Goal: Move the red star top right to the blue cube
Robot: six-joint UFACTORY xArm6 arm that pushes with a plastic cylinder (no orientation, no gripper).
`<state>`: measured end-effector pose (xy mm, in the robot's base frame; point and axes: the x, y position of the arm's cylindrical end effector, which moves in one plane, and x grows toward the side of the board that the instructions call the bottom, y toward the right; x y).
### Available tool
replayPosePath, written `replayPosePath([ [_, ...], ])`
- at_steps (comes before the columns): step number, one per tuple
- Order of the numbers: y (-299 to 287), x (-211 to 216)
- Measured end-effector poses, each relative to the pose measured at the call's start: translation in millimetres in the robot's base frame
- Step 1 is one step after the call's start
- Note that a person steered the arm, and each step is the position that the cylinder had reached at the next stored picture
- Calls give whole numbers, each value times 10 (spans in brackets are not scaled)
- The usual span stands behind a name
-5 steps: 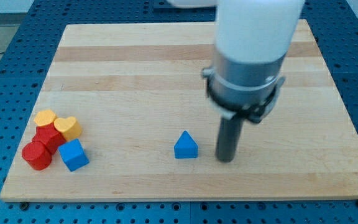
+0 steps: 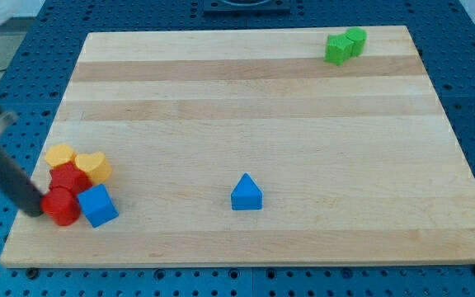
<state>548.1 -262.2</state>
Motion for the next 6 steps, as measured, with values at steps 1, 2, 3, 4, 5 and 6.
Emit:
replayPosePath([
  [1,406,-100],
  [2,158,-100],
  [3,-190,-196],
  [4,403,-571],
  [5,1195,-601],
  [6,1328,-601],
])
